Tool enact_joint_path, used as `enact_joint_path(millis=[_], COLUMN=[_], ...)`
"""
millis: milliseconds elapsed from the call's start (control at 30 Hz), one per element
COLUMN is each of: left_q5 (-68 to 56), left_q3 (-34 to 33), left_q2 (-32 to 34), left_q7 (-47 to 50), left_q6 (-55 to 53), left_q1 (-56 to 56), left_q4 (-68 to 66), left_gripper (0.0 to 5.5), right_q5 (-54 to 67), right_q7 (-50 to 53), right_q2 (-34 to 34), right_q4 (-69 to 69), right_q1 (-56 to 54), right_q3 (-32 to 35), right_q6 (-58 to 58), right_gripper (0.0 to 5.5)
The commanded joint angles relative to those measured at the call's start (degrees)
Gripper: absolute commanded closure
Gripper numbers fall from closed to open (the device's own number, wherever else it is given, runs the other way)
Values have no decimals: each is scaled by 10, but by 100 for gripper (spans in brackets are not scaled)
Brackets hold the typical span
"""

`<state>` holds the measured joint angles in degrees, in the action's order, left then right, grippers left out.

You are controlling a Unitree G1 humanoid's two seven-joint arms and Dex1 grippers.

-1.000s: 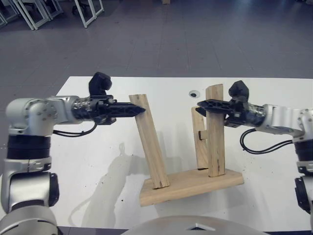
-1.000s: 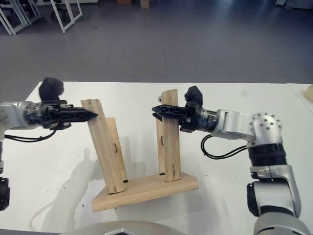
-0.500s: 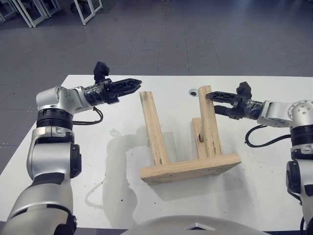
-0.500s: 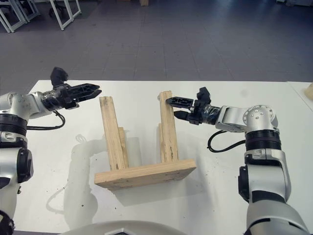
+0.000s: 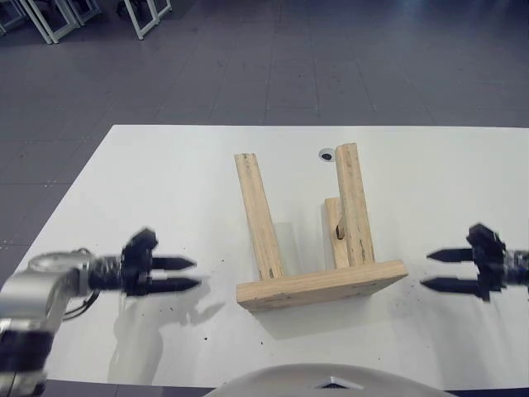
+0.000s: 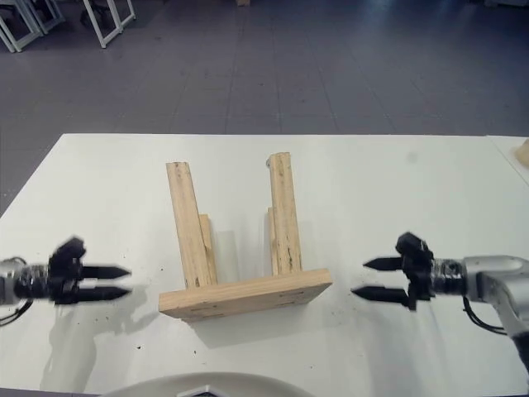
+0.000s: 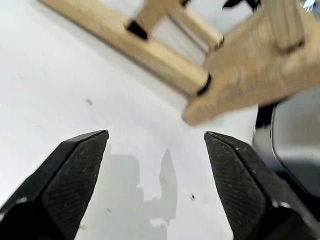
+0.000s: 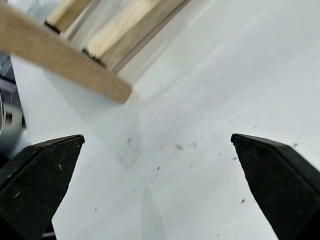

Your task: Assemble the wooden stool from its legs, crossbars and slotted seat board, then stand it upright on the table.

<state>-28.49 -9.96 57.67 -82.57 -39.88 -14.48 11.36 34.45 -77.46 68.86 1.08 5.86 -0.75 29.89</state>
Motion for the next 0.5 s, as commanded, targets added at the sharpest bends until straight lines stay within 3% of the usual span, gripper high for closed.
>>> enact_joint_path(millis=[33,200,467,500], left_q5=[52,77,73,62], left_q3=[11,104,165,170], left_q2=[57,-15,-53,-65], left_q7=[9,124,188,197], left_q6=[69,60,42,29], left_q1=[-62,17,71,83], left_q4=[175,242,250,255], left_gripper=[195,195,195,195], right_q5=[-43,-32,-34,-33], right_q7=[-29,19,49,52], right_q2=[26,-45,-90,-96], right_q4=[-101,-192,-236,-236], right_q1=[7,-41,-61,-66], right_q3=[1,-27,-50,-54], right_q6=[-50,-9,25,31], right_gripper=[3,3,3,26])
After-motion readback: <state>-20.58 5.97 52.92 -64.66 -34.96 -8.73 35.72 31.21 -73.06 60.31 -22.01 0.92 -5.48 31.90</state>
